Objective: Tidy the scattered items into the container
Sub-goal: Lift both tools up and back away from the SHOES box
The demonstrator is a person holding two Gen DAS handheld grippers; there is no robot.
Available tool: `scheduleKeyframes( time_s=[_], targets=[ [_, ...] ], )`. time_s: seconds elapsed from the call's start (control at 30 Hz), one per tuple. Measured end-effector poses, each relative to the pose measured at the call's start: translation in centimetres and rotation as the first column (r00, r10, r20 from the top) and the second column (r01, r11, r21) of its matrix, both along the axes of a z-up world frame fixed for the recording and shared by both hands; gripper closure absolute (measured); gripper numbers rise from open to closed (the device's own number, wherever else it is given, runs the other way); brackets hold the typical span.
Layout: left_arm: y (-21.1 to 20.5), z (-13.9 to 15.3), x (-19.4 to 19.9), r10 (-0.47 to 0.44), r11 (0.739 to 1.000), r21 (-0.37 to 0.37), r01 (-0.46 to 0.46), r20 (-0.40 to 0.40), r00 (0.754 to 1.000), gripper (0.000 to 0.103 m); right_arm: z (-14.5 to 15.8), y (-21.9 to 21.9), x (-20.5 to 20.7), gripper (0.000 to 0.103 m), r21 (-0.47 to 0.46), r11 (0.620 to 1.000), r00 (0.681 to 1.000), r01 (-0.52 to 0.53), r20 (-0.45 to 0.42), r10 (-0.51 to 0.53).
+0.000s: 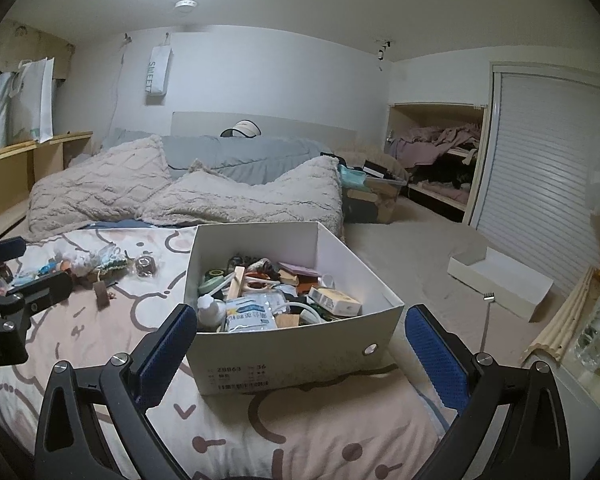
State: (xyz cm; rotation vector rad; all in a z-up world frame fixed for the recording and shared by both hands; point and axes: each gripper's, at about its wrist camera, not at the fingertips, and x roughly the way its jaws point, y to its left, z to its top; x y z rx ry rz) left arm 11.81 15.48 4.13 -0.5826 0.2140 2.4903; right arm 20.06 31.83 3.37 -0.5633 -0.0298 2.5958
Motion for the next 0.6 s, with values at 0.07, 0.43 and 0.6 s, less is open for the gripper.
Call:
scheduleKeyframes(
  time_s=[0.07,0.43,0.6],
  targets=[
    [-0.09,0.05,0.07,0.001,1.0,0.0,-0.001,-0.002,1.0,0.0,-0.03,-0.11,0.12,0.0,0.0,1.0,1.0,-0.001,-0.001,0.001],
    [-0.16,0.15,0.32,0.003,1.0,-0.001,-0.003,-0.008,1.0,0.0,-0.12,-0.17,0.37,0.0,-0.002,1.0,1.0,-0.004,0.005,0.004],
    [-0.15,0.15,0.32,0.003,1.0,0.001,-0.003,-0.008,1.0,0.0,-0.13,-0.24,0.39,0.0,-0.004,1.0,1.0,-0.006,0.007,0.006]
  ],
)
